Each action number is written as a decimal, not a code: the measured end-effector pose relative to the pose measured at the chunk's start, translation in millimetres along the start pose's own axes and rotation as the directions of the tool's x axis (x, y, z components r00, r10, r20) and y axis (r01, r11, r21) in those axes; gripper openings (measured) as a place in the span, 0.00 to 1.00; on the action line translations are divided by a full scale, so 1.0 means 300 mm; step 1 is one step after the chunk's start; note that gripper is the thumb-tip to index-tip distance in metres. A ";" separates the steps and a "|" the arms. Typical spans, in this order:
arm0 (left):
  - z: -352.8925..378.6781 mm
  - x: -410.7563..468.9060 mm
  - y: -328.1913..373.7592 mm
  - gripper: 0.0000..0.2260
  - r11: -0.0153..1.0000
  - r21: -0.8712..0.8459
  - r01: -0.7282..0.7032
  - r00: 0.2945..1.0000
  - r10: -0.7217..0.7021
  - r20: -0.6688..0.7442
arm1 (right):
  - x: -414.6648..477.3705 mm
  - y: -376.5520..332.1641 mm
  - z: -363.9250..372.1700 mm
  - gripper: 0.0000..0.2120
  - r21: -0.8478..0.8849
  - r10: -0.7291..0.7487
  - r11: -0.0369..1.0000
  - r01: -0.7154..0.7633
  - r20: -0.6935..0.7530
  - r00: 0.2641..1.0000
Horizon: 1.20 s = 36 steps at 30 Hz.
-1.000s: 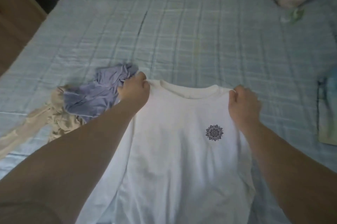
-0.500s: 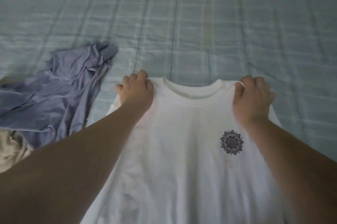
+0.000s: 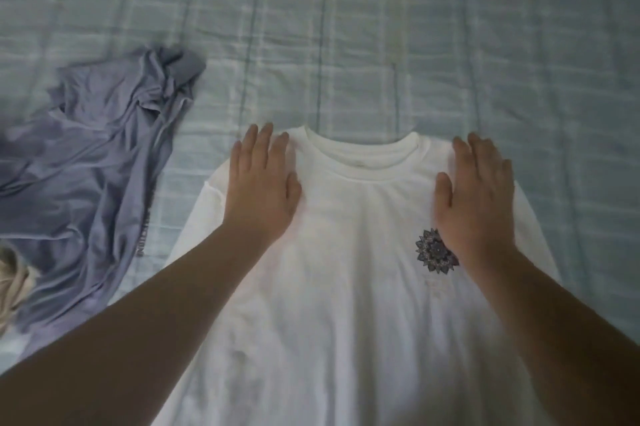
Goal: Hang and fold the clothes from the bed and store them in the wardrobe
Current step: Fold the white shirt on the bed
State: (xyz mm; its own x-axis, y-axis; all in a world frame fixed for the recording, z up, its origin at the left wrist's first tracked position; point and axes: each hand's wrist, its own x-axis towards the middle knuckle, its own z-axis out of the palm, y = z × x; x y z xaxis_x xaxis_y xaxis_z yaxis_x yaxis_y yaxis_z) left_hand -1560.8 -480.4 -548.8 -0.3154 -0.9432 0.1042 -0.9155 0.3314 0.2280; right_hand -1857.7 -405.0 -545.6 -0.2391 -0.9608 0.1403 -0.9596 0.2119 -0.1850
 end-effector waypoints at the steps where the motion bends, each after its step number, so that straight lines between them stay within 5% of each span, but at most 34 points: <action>1: -0.011 -0.055 0.028 0.26 0.999 -0.016 -0.040 0.998 0.041 0.042 | -0.057 -0.027 -0.020 0.26 0.029 -0.010 1.000 0.009 0.013 1.000; 6: -0.024 -0.362 0.148 0.28 0.993 -0.014 -0.115 0.965 0.115 0.235 | -0.401 -0.158 -0.080 0.27 0.109 -0.097 0.991 0.081 0.149 0.984; 15: -0.061 -0.873 0.136 0.27 0.992 0.035 -0.118 0.941 0.100 0.323 | -0.960 -0.216 -0.118 0.28 0.077 -0.152 0.988 0.134 0.341 0.927; 26: -0.059 -1.176 0.023 0.26 0.976 0.089 -0.198 0.918 0.154 0.365 | -1.232 -0.222 -0.107 0.28 -0.076 -0.097 0.989 0.129 0.336 0.937; 33: -0.206 -1.274 0.033 0.24 0.995 -0.102 -0.022 0.919 0.060 0.390 | -1.315 -0.238 -0.264 0.23 0.165 -0.002 0.985 -0.052 0.313 0.950; 36: -0.286 -1.392 0.011 0.23 0.965 -0.215 0.148 0.947 -0.076 0.313 | -1.422 -0.197 -0.366 0.20 0.229 0.246 0.930 -0.289 0.199 0.949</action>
State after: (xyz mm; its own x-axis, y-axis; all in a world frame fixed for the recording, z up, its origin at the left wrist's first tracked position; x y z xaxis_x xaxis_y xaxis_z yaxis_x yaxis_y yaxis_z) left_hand -1410.6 -83.4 -508.6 -0.3076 -0.9254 -0.2216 -0.8767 0.1851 0.4439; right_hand -1715.1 12.0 -487.6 -0.4331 -0.8951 -0.1061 -0.7891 0.4335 -0.4353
